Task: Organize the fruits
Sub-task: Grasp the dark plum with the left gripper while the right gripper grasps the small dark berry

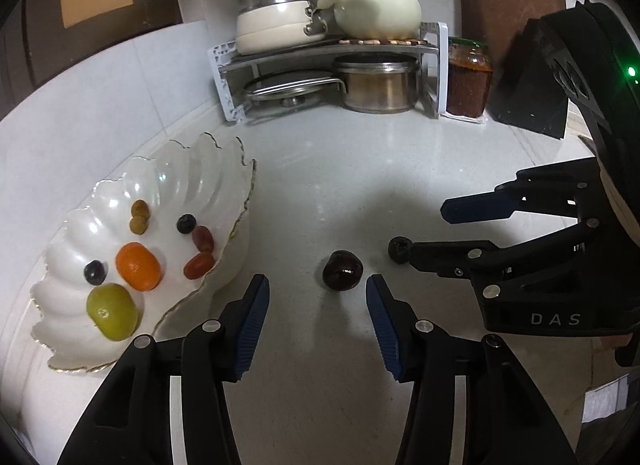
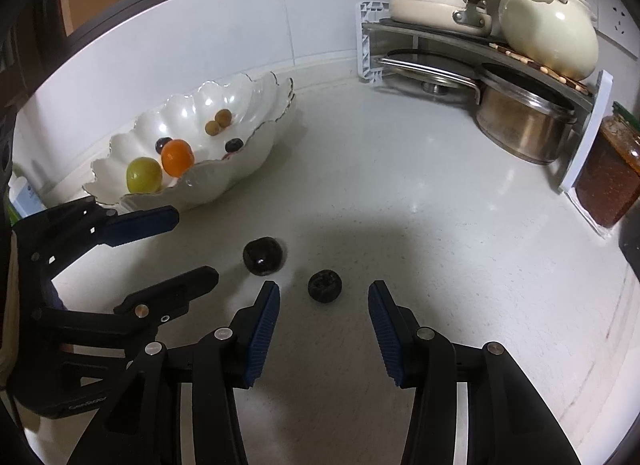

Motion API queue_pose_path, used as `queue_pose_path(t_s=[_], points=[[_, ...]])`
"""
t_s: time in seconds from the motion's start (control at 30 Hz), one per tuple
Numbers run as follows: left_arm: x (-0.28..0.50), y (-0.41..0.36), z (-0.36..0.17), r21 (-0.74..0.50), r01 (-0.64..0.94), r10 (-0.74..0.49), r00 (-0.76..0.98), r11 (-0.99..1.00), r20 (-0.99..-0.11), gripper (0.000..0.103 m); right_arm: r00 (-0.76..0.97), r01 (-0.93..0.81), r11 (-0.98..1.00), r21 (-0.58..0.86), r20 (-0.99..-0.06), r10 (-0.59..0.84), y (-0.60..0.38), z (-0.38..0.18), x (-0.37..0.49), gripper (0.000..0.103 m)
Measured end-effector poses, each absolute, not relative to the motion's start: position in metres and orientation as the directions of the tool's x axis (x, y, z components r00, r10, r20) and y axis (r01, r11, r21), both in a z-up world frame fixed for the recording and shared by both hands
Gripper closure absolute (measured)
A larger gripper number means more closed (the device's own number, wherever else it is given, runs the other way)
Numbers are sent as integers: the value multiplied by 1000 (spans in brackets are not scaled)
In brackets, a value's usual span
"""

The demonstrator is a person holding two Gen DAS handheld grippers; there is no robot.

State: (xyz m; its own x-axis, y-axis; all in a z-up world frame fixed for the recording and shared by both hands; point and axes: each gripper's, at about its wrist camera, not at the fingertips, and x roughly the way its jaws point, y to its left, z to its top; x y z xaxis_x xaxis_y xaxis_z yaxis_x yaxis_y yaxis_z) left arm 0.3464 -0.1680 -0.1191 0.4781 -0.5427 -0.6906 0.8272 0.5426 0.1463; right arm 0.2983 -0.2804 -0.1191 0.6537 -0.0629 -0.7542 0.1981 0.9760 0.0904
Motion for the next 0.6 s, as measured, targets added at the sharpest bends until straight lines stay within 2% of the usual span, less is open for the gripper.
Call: queue_pose_path(t_s=[0.1, 0.43, 0.6], points=[[350, -173, -126, 147, 840, -541, 459, 522, -705, 57, 654, 196, 976, 90, -754, -62, -282, -123, 302, 56], [356, -184, -138, 151, 865, -546, 429, 479, -720, 57, 636, 176, 981, 87, -771, -46, -285, -133, 311, 63], [360, -190, -143, 141, 875, -545, 407, 464, -733, 61, 630, 173, 980, 99, -776, -33, -287, -137, 314, 66]])
